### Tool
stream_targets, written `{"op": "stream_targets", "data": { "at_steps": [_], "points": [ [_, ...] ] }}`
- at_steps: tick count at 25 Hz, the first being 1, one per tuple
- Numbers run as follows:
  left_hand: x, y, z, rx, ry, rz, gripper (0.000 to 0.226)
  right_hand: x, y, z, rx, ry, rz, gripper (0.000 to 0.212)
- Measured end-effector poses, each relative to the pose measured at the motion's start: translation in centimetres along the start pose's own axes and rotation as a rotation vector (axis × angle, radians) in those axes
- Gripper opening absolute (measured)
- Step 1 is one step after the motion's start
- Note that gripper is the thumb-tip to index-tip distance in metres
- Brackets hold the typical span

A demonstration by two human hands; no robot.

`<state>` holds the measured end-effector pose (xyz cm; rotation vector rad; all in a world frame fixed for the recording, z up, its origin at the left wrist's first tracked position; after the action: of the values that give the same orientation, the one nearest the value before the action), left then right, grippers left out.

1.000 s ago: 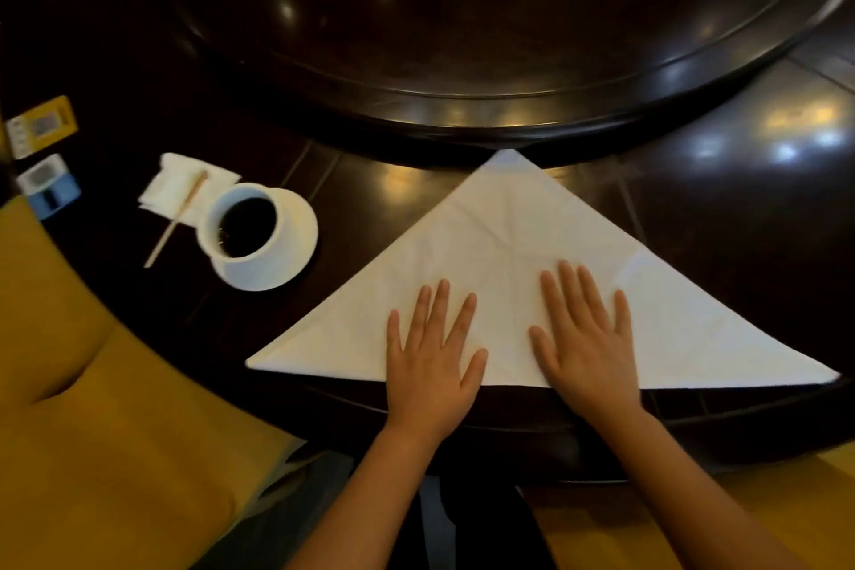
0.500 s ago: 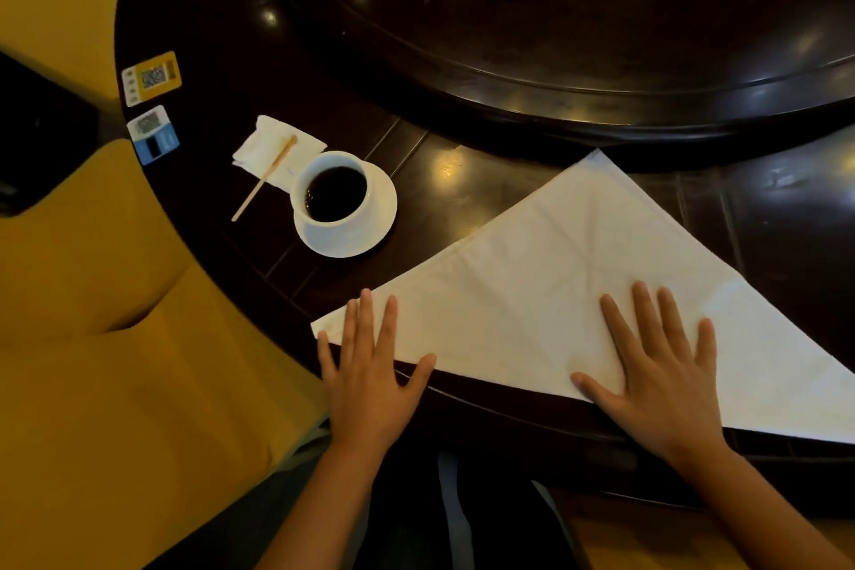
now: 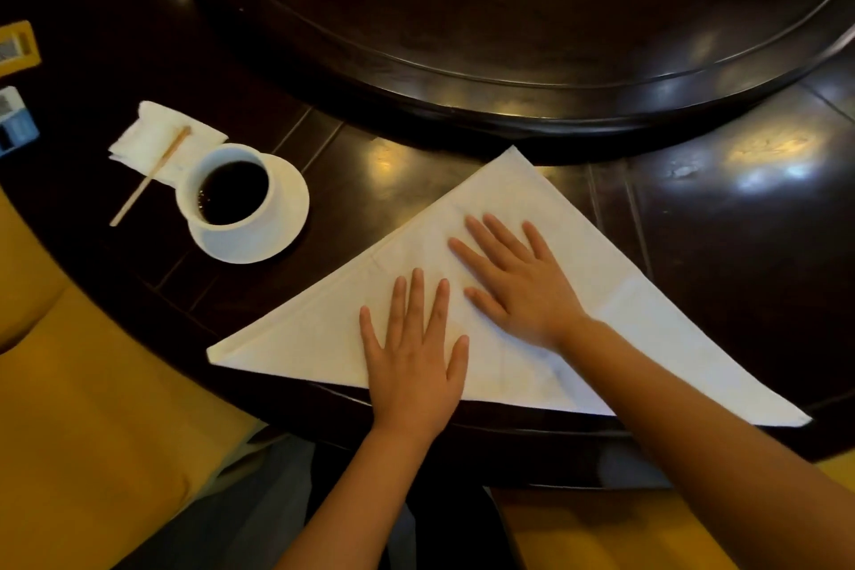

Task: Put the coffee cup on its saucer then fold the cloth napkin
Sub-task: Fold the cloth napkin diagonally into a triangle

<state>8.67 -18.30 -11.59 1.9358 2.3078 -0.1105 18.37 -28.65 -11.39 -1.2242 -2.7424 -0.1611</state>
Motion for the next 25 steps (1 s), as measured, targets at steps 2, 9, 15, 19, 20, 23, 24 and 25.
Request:
{"op": "stream_targets", "data": {
  "at_steps": [2, 9, 15, 19, 20, 23, 24, 25],
  "points": [
    [0.1, -0.1, 0.1, 0.002, 0.002, 0.0, 0.071, -1.6, 1.8, -0.2, 0.0, 0.012, -0.013, 0.063],
    [0.2, -0.1, 0.1, -0.005, 0.026, 0.011, 0.077, -5.8, 5.4, -0.9, -0.057, -0.005, 0.225, 0.071],
    [-0.6, 0.0, -0.5, -0.025, 0.031, -0.006, 0.074, -5.3, -0.1, -3.1, -0.15, 0.186, 0.424, 0.063],
    [-5.8, 1.1, -0.8, -0.054, -0.015, 0.156, 0.07, -6.8, -11.1, -4.8, -0.15, 0.101, 0.595, 0.064],
    [-7.3, 1.2, -0.7, -0.048, -0.022, 0.212, 0.07, -7.4, -13.5, -5.2, -0.15, 0.057, 0.648, 0.065],
    [-10.1, 0.7, 0.6, 0.012, -0.001, 0.354, 0.069, -9.6, -19.6, -6.2, -0.124, -0.064, 0.831, 0.067],
    [-10.4, 0.5, 0.8, 0.013, 0.006, 0.371, 0.068, -10.3, -21.1, -6.4, -0.097, -0.109, 0.886, 0.066],
    [-10.4, 0.4, 0.8, 0.005, 0.006, 0.376, 0.068, -10.8, -22.4, -6.6, -0.071, -0.154, 0.933, 0.064]
  ]
}}
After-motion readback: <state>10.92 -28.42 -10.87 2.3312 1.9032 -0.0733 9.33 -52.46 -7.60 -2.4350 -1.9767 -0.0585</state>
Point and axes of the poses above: each hand's wrist, its own y-axis towards the middle knuckle, its own z-axis out of the palm, x = y × z, the point moved 7 cm from there along y, towards the middle knuckle, and after that the axes turned 12 degrees about -x, right-handed, at the moved point
